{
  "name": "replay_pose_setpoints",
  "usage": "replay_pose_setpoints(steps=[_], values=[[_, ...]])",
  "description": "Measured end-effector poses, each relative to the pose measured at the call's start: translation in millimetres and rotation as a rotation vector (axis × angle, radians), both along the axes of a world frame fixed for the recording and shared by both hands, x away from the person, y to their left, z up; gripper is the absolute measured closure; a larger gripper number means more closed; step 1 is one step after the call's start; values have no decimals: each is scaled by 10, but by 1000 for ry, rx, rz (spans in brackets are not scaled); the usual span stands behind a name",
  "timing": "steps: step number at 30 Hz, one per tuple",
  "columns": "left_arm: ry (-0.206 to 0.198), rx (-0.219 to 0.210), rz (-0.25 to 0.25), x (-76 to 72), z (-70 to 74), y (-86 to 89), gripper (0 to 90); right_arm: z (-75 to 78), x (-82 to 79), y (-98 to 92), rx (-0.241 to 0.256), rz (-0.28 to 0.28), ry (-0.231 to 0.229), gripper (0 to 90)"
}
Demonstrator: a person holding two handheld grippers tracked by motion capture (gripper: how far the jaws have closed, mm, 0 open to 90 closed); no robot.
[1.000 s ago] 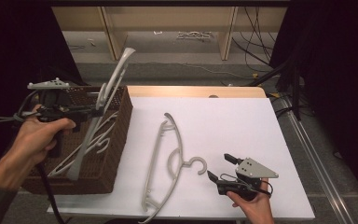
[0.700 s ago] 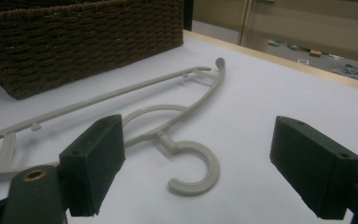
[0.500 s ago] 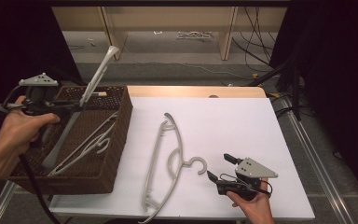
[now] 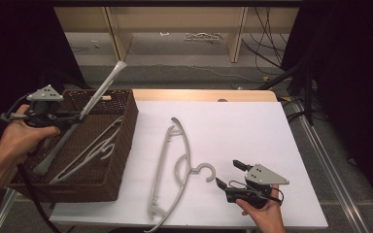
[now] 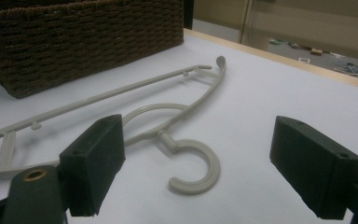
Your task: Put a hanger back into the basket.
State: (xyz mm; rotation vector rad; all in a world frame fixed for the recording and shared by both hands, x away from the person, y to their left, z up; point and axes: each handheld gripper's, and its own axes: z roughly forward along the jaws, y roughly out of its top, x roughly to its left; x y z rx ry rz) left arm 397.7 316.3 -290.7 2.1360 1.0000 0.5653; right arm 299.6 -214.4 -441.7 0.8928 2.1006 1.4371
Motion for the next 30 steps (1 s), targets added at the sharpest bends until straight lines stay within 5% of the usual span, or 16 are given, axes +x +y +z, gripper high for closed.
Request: replay_pose_setpoints(steps=[4,18,30], values=[[27,43,-18,2,-95,65,809,-5,4,4,3,-5,-10,188],[58,67,-6,-85,-320,279,808,-17,23,7,3,1,-27,188],[93,91,-15,-60,-502,197,806,-20,25,6,2,3,-23,189]])
